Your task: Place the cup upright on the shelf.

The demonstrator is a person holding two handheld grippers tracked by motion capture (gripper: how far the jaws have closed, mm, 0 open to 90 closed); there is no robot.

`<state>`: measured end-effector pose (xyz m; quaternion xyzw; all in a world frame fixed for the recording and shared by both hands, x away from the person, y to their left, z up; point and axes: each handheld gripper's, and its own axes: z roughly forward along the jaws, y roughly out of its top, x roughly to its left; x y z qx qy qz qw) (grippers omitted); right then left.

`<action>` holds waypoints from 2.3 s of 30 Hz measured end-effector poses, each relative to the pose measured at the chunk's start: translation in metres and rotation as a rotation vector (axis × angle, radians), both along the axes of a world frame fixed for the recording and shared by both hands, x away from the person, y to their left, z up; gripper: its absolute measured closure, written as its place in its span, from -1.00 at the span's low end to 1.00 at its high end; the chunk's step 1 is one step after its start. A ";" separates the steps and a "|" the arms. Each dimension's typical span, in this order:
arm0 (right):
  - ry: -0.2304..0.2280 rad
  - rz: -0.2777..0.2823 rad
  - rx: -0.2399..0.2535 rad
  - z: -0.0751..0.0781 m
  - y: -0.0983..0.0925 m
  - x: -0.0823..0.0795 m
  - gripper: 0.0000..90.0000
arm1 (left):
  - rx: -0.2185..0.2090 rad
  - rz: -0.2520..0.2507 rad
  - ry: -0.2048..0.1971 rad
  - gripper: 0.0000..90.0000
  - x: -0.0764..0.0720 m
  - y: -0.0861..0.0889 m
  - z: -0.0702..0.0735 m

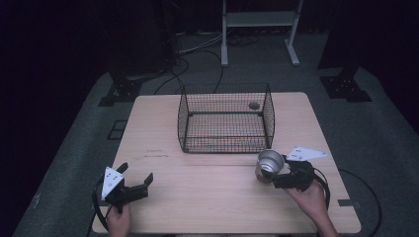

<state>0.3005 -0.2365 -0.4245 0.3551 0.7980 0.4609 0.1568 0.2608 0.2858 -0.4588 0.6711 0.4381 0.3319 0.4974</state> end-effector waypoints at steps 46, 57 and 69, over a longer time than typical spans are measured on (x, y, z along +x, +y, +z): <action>-0.075 0.073 -0.018 0.078 0.031 0.032 -0.61 | -0.006 0.001 0.001 -1.00 0.000 0.001 0.001; -0.080 0.079 -0.035 0.093 0.041 0.046 -0.61 | -0.004 0.000 -0.001 -1.00 0.000 0.000 0.001; -0.080 0.091 -0.055 0.103 0.056 0.063 -0.61 | 0.002 0.001 -0.003 -1.00 0.000 0.000 0.000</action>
